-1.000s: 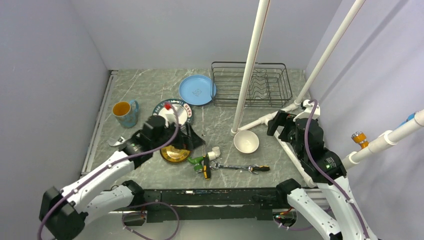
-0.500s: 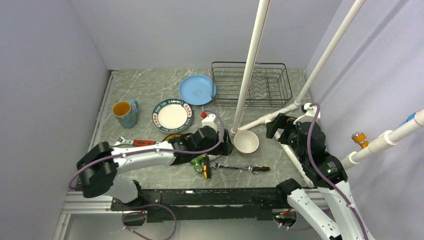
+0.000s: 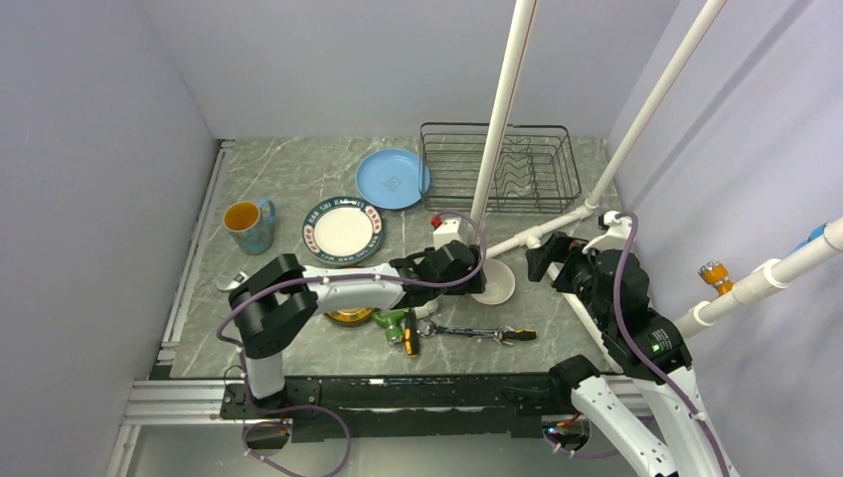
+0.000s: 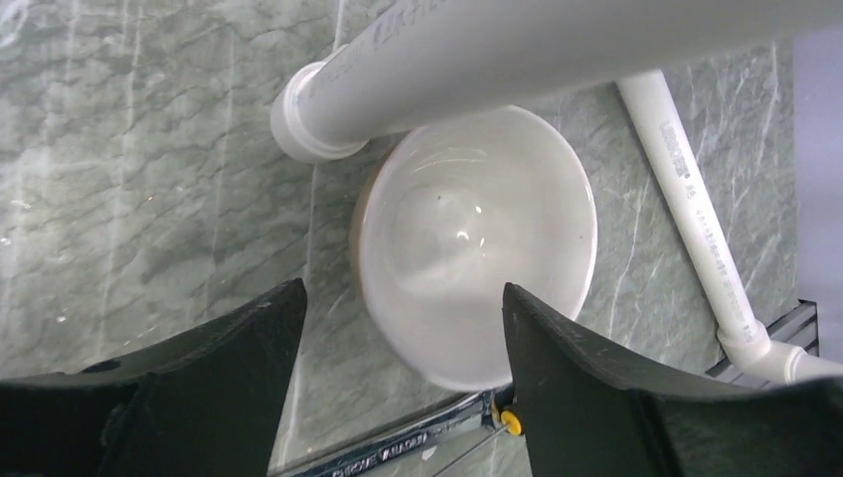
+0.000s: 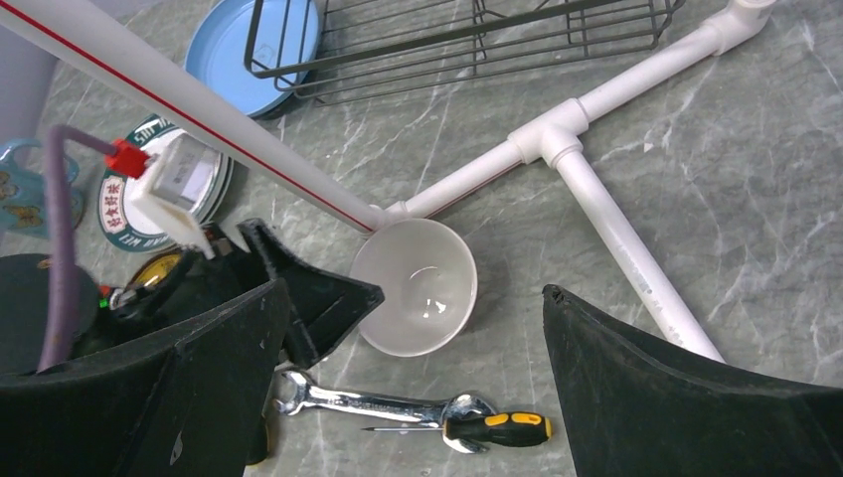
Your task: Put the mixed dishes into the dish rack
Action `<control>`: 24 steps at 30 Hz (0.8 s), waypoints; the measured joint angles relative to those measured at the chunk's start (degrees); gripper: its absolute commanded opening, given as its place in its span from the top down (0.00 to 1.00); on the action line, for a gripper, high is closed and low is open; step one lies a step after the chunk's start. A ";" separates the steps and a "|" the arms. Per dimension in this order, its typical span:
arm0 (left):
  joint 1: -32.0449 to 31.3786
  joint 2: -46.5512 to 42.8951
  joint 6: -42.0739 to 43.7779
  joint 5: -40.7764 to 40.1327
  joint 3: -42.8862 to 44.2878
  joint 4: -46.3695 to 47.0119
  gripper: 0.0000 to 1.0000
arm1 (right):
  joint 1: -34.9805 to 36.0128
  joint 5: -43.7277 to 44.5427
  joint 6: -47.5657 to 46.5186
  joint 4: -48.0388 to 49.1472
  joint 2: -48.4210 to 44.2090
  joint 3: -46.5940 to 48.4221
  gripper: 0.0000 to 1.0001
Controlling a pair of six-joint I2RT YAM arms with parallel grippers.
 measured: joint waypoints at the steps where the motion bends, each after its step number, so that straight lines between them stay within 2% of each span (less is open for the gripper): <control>1: 0.00 0.98 -0.11 0.04 0.83 -0.04 0.28 | 0.00 -0.04 0.00 0.02 -0.04 -0.02 0.00; 9: 0.31 6.14 -0.63 -0.04 3.54 -1.79 0.44 | 0.00 -1.05 0.00 0.02 -0.68 -0.17 0.00; 12: 0.35 7.45 -0.76 -0.13 3.89 -2.97 0.55 | 0.00 -1.25 0.00 0.04 -0.68 -0.20 0.00; 19: 0.90 9.01 -0.94 0.33 5.75 -4.04 0.98 | 0.00 -1.49 0.68 0.02 -0.68 -0.20 0.00; 24: 1.36 9.01 0.37 1.33 6.51 -5.66 1.00 | 0.00 -1.62 1.68 0.00 -0.68 -0.20 0.00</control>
